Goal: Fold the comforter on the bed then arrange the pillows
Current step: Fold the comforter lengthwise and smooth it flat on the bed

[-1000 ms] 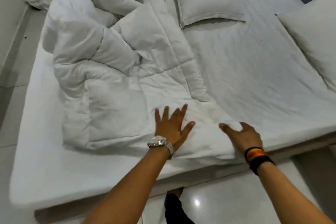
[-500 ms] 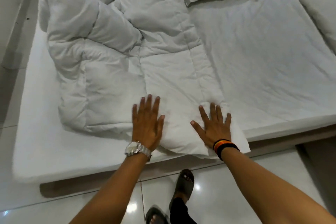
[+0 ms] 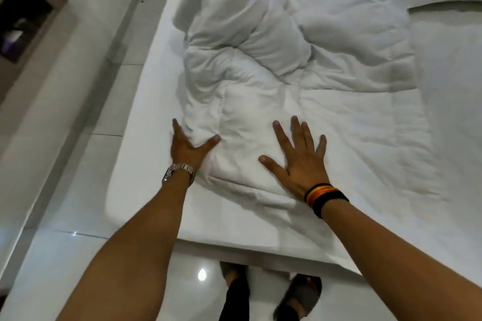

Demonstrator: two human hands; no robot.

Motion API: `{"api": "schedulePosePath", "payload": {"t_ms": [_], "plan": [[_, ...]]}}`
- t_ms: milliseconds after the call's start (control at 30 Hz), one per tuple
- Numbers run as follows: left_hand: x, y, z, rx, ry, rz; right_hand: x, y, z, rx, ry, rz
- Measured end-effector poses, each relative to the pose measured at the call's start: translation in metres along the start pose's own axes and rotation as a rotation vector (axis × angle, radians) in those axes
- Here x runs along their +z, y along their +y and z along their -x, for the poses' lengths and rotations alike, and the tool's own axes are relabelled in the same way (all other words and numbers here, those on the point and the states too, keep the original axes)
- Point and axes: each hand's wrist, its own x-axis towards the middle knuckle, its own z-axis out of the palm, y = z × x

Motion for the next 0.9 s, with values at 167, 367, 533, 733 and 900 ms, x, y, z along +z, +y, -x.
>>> {"api": "schedulePosePath", "payload": {"t_ms": [167, 367, 533, 733, 900], "plan": [[-0.005, -0.004, -0.036, 0.020, -0.202, 0.059, 0.028, -0.015, -0.014, 0.105, -0.039, 0.083], [-0.013, -0.001, -0.018, 0.145, -0.128, 0.299, 0.016, -0.036, -0.014, 0.180, 0.044, -0.047], [-0.027, 0.021, -0.040, 0.006, -0.241, 0.404, 0.014, -0.054, -0.017, 0.229, -0.002, -0.054], [-0.020, 0.053, -0.110, 0.003, -0.225, 0.442, 0.036, -0.051, -0.017, 0.241, 0.048, -0.008], [-0.004, 0.050, -0.123, -0.024, -0.390, 0.175, 0.044, -0.048, -0.016, 0.255, 0.086, 0.003]]}}
